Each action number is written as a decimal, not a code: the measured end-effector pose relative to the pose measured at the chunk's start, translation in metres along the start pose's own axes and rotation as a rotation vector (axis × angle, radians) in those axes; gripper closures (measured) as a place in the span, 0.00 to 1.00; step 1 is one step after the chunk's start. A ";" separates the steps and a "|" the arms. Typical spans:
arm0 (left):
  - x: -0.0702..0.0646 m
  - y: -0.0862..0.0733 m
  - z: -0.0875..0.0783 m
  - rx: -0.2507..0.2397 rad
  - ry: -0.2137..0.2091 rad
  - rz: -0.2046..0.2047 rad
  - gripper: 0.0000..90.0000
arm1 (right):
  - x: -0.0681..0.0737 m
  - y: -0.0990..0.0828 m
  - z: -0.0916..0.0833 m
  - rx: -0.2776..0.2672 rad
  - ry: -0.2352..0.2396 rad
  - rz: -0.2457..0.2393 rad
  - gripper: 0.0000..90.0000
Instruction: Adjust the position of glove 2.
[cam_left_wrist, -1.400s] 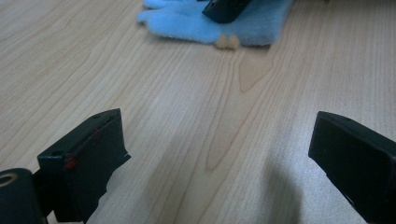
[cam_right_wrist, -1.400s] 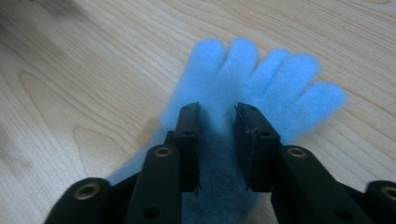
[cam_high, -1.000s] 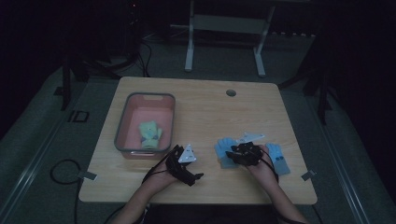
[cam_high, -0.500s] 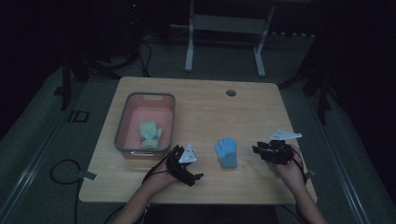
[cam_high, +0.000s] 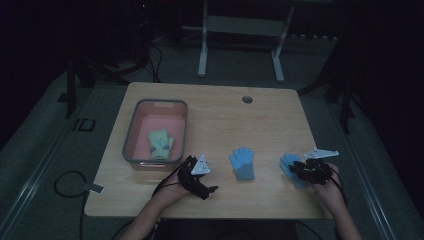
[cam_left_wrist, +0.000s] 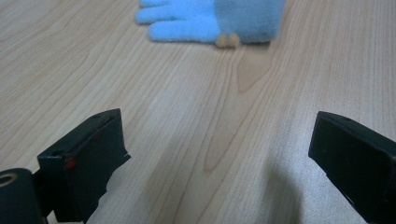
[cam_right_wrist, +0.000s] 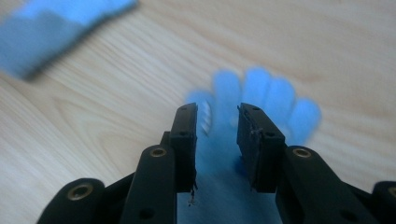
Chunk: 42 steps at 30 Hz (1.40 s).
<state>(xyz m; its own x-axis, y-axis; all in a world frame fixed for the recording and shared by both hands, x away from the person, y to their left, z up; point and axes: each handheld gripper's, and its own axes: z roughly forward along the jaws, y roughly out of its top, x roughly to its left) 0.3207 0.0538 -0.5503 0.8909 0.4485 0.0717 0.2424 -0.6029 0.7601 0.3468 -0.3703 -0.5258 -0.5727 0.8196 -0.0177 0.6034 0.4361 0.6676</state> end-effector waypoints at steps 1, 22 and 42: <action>0.000 0.000 0.000 -0.001 0.001 0.001 0.04 | -0.003 -0.003 0.002 0.012 -0.007 0.007 0.74; 0.000 0.000 0.000 -0.002 -0.002 0.001 0.04 | 0.010 0.006 -0.002 -0.049 -0.067 0.146 0.95; -0.002 0.000 -0.001 -0.005 -0.006 0.029 0.04 | 0.059 0.041 0.032 -0.053 -0.144 0.232 0.94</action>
<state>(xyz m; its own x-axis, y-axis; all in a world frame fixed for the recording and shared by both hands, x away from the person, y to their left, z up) 0.3190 0.0535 -0.5501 0.8998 0.4269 0.0902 0.2143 -0.6125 0.7609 0.3549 -0.2921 -0.5233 -0.3357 0.9412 0.0370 0.6771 0.2138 0.7042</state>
